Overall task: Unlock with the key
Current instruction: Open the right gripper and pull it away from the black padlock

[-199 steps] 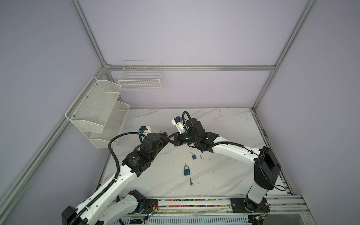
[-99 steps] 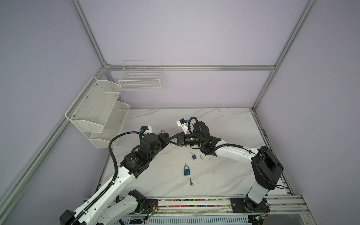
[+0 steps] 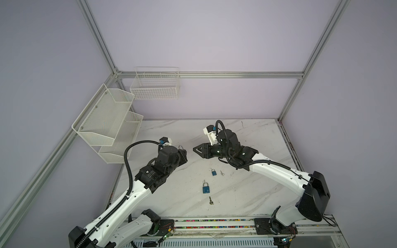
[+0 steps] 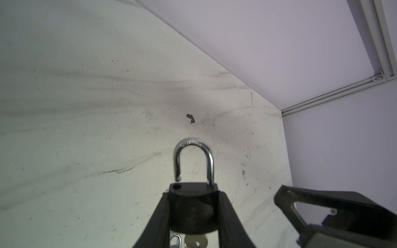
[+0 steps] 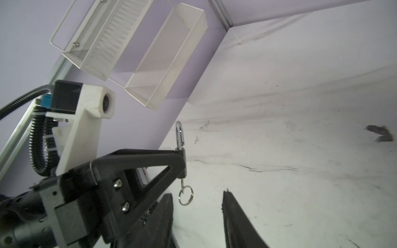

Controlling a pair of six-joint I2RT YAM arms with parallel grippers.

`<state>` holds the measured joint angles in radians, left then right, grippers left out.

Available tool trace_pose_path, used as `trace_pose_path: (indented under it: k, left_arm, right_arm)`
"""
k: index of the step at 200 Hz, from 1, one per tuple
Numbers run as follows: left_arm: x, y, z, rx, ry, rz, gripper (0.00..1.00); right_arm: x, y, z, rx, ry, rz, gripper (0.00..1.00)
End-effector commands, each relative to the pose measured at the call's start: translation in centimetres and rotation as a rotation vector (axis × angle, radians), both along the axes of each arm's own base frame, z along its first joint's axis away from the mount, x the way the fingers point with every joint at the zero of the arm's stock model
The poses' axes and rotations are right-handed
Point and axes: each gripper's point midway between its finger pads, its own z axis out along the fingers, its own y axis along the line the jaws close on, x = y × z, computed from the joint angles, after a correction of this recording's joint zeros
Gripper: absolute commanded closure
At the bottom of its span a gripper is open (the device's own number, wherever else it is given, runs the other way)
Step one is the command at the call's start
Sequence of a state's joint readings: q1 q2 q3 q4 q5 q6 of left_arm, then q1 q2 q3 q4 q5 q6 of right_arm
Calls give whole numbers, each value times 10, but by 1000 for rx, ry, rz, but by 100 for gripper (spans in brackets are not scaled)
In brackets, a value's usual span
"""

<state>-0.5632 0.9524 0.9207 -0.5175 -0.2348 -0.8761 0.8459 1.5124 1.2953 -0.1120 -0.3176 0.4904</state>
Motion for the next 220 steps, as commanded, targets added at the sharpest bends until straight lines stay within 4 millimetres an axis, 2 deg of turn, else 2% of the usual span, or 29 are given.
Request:
trace_pose_path:
  k: [1,33,51,85,117,148,182,220]
  left_arm:
    - [5,5,29,112,-218,-60,100]
    - [2,-7,20,242,-475,-195,100]
    - [1,-12,13,308,-559,-240,100]
    - [7,-23,5,405,-622,-302,100]
    - [9,-31,1,437,-653,-326,100]
    - [7,-35,-1,442,-674,-346,100]
    - [5,-35,-1,444,-682,-346,100]
    - [2,-32,-3,445,-686,-340,100]
  right_arm:
    - [12,-30,2,-187,-96,-89,54]
    - [21,-40,4,-312,-116,-116,49]
    - [19,-33,13,-310,-110,-100,47]
    - [7,-9,11,-408,-130,-87,42]
    - [17,4,4,-477,-145,-117,40]
    - [21,21,7,-503,-162,-121,39]
    - [41,17,-4,-605,-185,-203,39]
    - [52,20,-11,-671,-201,-217,39]
